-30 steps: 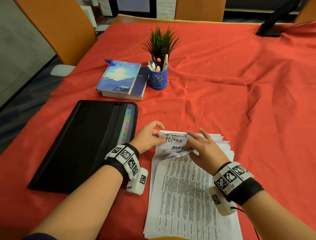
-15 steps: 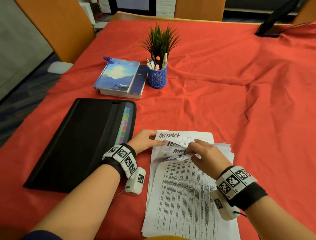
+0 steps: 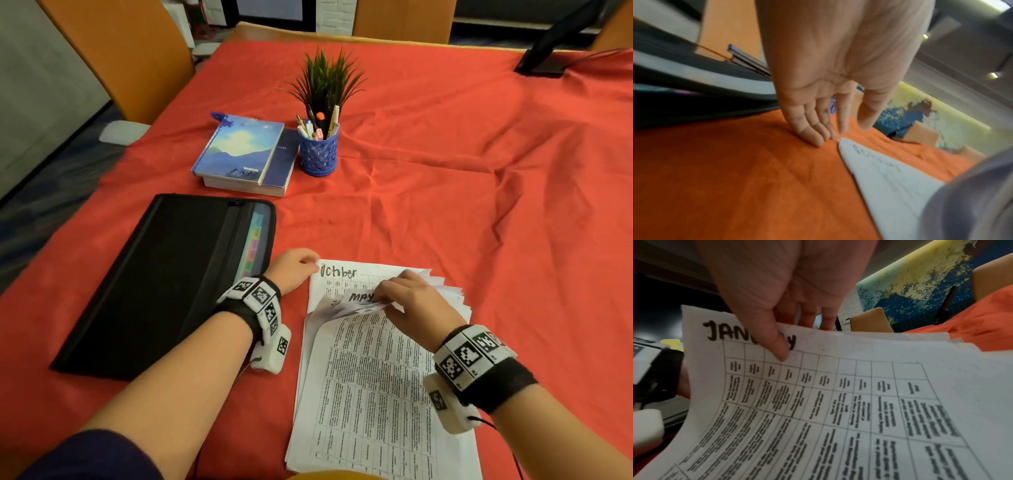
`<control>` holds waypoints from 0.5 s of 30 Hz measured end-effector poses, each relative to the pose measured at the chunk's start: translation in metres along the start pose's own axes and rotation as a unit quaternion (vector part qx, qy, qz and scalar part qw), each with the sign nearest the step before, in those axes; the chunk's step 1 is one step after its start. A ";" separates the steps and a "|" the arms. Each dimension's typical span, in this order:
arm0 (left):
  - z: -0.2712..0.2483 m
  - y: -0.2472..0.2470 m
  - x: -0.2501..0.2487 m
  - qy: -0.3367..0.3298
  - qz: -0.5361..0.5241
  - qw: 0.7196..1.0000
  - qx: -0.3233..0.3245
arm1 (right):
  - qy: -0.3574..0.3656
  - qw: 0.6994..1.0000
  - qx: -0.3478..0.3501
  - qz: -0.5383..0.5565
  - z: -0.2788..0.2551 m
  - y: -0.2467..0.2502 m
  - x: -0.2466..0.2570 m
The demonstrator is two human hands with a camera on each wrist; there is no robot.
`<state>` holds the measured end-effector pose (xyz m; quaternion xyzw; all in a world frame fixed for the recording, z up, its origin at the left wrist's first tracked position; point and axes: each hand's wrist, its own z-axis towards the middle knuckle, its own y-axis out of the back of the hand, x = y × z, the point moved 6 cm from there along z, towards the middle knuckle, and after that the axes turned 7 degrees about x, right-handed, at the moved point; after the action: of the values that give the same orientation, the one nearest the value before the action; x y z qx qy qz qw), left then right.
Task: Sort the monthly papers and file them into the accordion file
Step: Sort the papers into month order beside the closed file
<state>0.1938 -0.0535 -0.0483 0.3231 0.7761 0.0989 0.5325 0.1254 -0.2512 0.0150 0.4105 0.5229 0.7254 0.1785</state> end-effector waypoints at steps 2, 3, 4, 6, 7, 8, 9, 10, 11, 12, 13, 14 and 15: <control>0.009 -0.007 0.002 0.011 0.128 0.992 0.010 | -0.002 1.000 -0.009 -0.018 0.000 0.002 0.002; 0.010 -0.010 0.001 0.011 0.168 0.985 0.022 | -0.001 1.000 -0.009 -0.018 0.000 0.003 0.003; 0.011 -0.012 -0.001 0.006 0.190 0.981 0.027 | 0.001 1.000 -0.004 -0.010 0.000 0.002 0.003; 0.010 -0.011 -0.007 -0.010 0.172 0.985 0.014 | -0.011 1.000 0.002 0.016 -0.001 0.001 0.002; 0.008 -0.010 -0.011 -0.015 0.132 0.991 0.010 | -0.022 0.999 0.002 0.028 -0.003 0.000 0.000; 0.006 -0.010 -0.013 -0.017 0.077 0.997 0.017 | -0.030 0.999 -0.001 0.035 -0.004 0.001 -0.002; 0.002 -0.010 -0.015 -0.019 0.014 0.999 0.032 | -0.034 0.999 -0.004 0.041 -0.005 0.001 -0.003; -0.002 -0.011 -0.016 -0.018 -0.044 0.998 0.049 | -0.031 0.999 -0.007 0.044 -0.006 0.001 -0.004; -0.008 -0.011 -0.019 -0.020 -0.085 0.995 0.056 | -0.026 0.999 -0.008 0.045 -0.006 0.001 -0.004; -0.013 -0.010 -0.022 -0.026 -0.110 0.992 0.054 | -0.024 0.999 -0.007 0.044 -0.005 0.001 -0.003; -0.018 -0.008 -0.025 -0.034 -0.127 0.990 0.049 | -0.027 0.999 -0.008 0.045 -0.004 0.001 -0.003; -0.020 -0.008 -0.028 -0.041 -0.136 0.989 0.046 | -0.030 0.998 -0.009 0.045 -0.002 0.001 -0.003; -0.022 -0.009 -0.030 -0.048 -0.140 0.988 0.047 | -0.031 0.998 -0.010 0.045 -0.001 0.002 -0.003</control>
<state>0.1770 -0.0748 -0.0205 0.2406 0.7911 -0.0284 0.5617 0.1269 -0.2542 0.0154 0.4543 0.4904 0.7249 0.1662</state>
